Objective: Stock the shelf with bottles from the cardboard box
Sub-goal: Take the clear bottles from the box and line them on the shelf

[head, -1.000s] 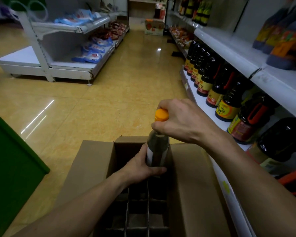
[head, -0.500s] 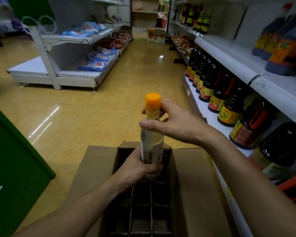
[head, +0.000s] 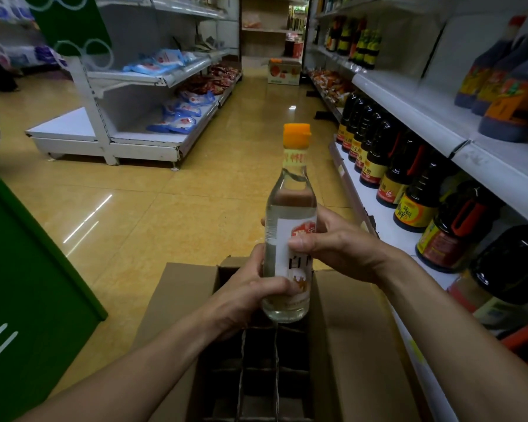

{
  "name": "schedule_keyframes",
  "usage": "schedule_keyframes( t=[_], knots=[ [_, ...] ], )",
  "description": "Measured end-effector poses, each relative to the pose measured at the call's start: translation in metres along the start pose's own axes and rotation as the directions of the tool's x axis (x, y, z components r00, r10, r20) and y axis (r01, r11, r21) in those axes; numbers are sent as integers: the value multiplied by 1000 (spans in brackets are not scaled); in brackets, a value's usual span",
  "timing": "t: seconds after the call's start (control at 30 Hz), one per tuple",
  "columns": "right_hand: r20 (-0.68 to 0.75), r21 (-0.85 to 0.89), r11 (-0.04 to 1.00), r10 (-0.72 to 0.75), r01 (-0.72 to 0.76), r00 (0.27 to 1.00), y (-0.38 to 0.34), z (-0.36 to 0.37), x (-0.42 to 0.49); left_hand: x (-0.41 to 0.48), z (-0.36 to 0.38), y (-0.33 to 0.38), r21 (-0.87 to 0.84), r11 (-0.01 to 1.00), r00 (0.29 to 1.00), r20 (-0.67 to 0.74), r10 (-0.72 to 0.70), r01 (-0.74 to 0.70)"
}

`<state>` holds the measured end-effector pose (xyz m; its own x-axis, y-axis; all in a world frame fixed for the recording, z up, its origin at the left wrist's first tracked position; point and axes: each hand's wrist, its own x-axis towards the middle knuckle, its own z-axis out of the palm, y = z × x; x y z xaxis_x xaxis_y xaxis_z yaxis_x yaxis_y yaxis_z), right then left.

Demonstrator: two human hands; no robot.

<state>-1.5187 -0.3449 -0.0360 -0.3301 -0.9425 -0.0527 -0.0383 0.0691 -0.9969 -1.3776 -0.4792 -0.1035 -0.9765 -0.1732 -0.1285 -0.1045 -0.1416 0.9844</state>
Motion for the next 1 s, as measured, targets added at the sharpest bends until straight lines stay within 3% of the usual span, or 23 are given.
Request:
schedule_keyframes(
  t=[0.1, 0.2, 0.4, 0.6, 0.77, 0.83, 1.0],
  knots=[
    [45, 94, 996, -11, 6, 999, -1, 3, 1, -3, -2, 7, -71, 997, 998, 64, 6, -2],
    [70, 76, 996, -47, 42, 996, -4, 11, 2, -5, -8, 13, -101, 995, 997, 78, 8, 0],
    [-157, -33, 982, -187, 184, 970, -15, 29, 11, -5, -14, 13, -39, 998, 999, 2, 42, -42],
    [-272, -183, 961, -253, 209, 928, -21, 47, 16, 0, -10, 3, 57, 994, 982, -157, 104, -97],
    [-387, -184, 961, -262, 204, 884, -16, 48, 20, -4, -7, 9, 84, 983, 950, -256, 181, -165],
    [-369, -200, 967, -222, 156, 903, -18, 43, 20, -6, -7, 13, 84, 980, 942, -271, 199, -183],
    [-148, -256, 967, -44, 5, 988, -22, 37, 14, -11, -7, 18, 110, 972, 931, -283, 232, -209]
  ],
)
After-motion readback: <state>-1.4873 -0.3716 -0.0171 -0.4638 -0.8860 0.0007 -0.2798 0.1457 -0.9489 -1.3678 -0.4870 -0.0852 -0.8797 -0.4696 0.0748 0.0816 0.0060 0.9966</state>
